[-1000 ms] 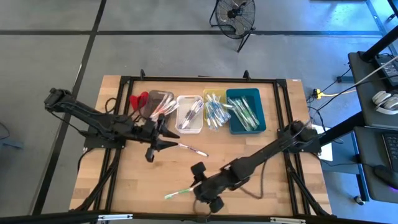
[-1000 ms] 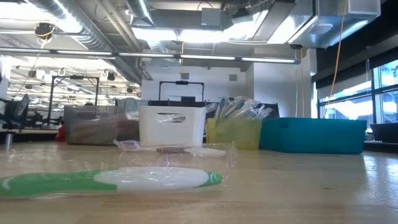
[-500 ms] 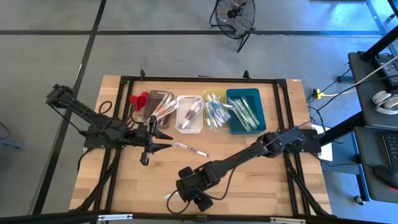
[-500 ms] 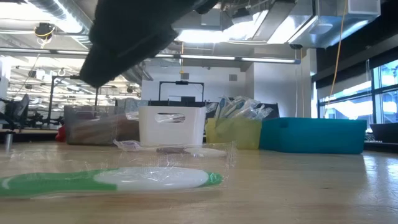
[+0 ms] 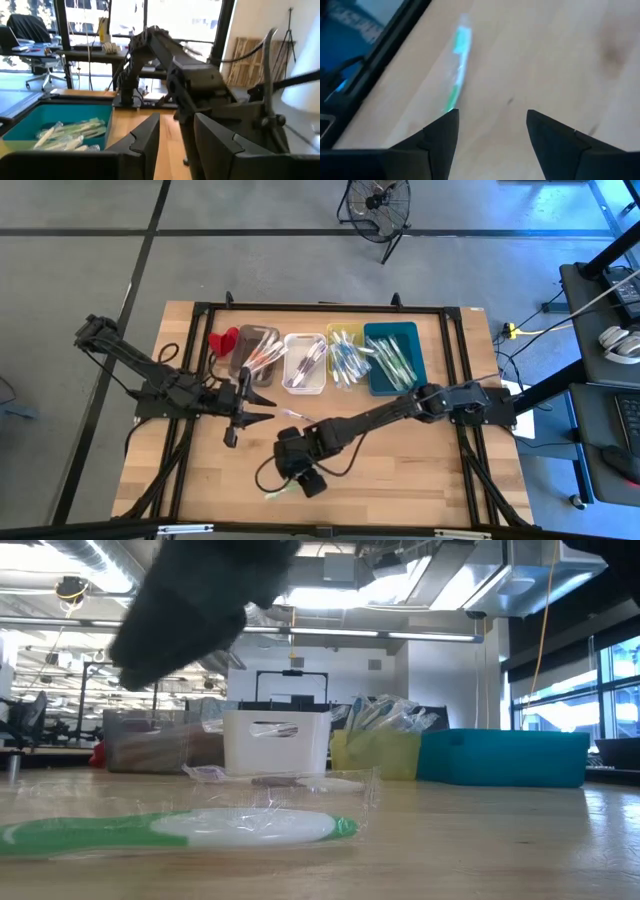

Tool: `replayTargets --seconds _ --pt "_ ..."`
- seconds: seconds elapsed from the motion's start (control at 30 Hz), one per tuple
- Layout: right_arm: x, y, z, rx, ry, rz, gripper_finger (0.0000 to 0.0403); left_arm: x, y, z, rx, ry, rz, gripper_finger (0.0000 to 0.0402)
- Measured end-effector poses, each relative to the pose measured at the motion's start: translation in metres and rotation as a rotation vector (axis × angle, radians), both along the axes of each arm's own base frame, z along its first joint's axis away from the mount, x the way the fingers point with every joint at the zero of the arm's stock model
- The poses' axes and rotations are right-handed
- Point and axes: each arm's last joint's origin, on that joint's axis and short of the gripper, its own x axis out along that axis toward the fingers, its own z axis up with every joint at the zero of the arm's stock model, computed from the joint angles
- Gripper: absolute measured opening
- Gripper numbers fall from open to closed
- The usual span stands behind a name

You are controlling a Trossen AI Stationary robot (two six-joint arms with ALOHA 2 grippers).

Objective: Pick & Place Toothbrushes
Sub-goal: Put the green toothbrush into the blue bin

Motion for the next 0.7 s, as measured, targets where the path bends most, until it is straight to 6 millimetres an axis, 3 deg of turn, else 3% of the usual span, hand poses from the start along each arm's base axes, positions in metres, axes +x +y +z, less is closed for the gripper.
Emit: replayTargets --seconds 0.13,0.27,0.43,0.7 --pt "0.005 -0.003 0.019 -0.01 -0.064 -0.088 0.0232 -0.011 0.008 0.013 -0.041 -0.078 0.033 0.0116" --pt "0.001 0.01 0.035 -0.031 -0.12 -0.114 0.0224 -0.032 0.021 0.03 -0.083 -0.17 0.094 0.0116" --pt "-0.01 0.027 0.023 -0.155 -0.096 -0.094 0.022 -0.048 0.03 0.034 -0.12 -0.174 0.117 0.0116" --pt "-0.024 0.044 -0.009 -0.253 0.049 -0.059 0.0242 -0.04 0.027 0.021 -0.122 -0.075 0.157 0.0116"
